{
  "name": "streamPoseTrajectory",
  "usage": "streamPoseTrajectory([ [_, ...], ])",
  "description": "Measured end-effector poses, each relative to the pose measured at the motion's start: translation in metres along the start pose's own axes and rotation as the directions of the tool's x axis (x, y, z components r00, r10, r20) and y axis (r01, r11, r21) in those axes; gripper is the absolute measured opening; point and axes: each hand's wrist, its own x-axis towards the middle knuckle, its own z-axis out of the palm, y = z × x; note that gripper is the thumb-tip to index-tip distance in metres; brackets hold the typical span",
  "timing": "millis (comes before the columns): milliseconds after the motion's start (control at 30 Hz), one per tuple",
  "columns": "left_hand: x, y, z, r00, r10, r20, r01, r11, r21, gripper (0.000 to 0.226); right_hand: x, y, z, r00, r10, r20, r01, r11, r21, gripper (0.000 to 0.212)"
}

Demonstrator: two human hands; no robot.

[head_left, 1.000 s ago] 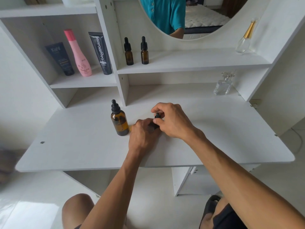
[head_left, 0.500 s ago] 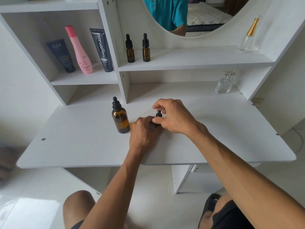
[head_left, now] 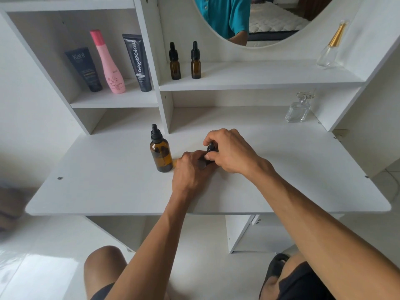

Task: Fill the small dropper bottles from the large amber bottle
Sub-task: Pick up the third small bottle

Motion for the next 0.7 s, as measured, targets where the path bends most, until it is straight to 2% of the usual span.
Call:
streamPoseTrajectory([
  [200, 0.0, -0.001, 0.001, 1.0, 0.007, -0.007, -0.007, 1.0, -0.023, 0.028, 0.0, -0.002, -0.002, 1.0, -0.014, 0.018, 0.014, 1.0, -0.028, 0.029],
  [333, -0.001, 0.001, 0.0, 1.0, -0.019, -0.005, 0.02, 1.0, 0.008, 0.03, -0.001, -0.006, -0.008, 0.997, -0.052, 0.048, 0.051, 0.998, 0.025, 0.033],
  [433, 0.0, -0.001, 0.0, 1.0, -0.03, 0.006, 0.029, 1.0, 0.01, 0.02, -0.002, -0.008, -0.016, 0.997, -0.077, 0.021, 0.076, 0.996, 0.055, 0.032],
  [600, 0.0, -0.002, -0.001, 1.0, -0.031, 0.003, 0.031, 0.999, 0.023, 0.026, -0.002, -0.007, -0.038, 0.979, -0.128, -0.159, 0.147, 0.983, 0.112, 0.022],
  [700, 0.001, -0.004, 0.0, 1.0, -0.019, -0.005, 0.019, 0.999, 0.028, 0.029, 0.001, 0.006, -0.046, 0.948, -0.069, -0.312, 0.127, 0.977, 0.169, 0.015],
])
